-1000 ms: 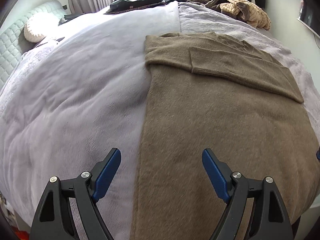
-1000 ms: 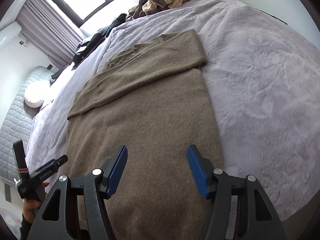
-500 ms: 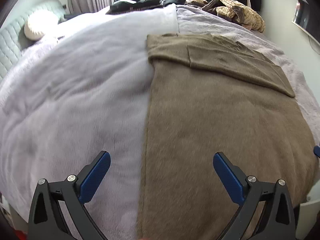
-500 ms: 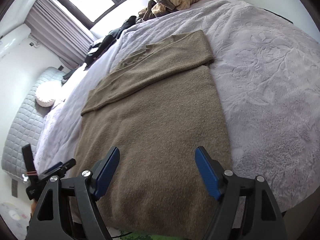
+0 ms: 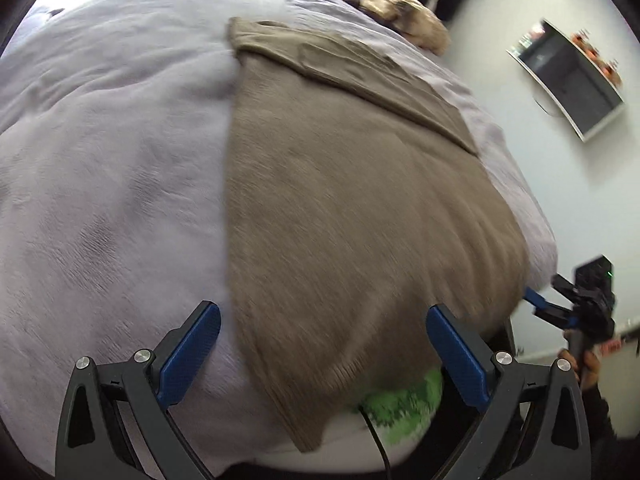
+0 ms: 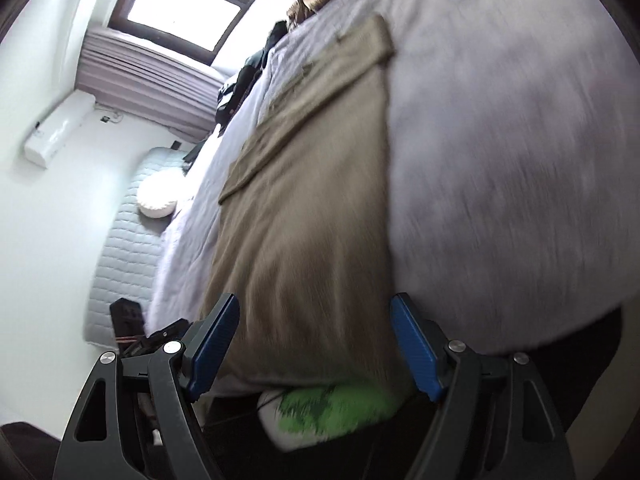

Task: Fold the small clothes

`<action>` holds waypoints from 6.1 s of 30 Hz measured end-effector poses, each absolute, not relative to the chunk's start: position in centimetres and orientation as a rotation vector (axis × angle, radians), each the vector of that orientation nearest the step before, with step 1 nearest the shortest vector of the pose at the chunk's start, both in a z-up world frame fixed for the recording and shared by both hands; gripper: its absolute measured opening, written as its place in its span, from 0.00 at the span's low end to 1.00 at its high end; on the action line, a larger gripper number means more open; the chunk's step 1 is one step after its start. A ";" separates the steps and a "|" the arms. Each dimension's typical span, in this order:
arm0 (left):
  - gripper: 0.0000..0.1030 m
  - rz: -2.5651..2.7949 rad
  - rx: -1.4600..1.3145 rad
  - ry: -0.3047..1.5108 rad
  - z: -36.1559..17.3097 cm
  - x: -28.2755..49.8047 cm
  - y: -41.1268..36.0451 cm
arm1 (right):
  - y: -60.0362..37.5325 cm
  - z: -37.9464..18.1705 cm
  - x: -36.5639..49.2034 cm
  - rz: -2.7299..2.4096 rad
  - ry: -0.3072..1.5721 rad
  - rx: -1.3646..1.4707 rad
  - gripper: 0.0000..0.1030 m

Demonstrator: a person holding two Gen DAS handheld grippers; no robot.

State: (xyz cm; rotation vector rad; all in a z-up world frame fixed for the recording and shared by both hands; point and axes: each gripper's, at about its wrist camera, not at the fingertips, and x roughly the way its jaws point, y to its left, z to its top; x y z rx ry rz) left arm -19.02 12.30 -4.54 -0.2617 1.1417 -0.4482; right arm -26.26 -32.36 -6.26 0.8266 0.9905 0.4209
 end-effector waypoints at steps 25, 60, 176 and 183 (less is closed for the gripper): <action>0.20 -0.479 -0.478 1.203 -5.8 -21.7 13.4 | -27.5 -11.0 -25.6 0.667 1.082 0.997 0.09; 0.11 -0.421 -0.466 1.076 -4.4 13.5 9.4 | -33.8 -10.7 9.4 0.500 0.949 1.243 0.08; 0.17 -0.190 -0.744 1.111 -7.8 0.7 16.0 | -32.8 -6.6 -6.1 0.045 0.934 1.026 0.08; 0.17 -0.210 -0.522 1.037 -5.3 -1.1 14.0 | -33.3 -2.8 -5.6 0.033 0.939 0.754 0.08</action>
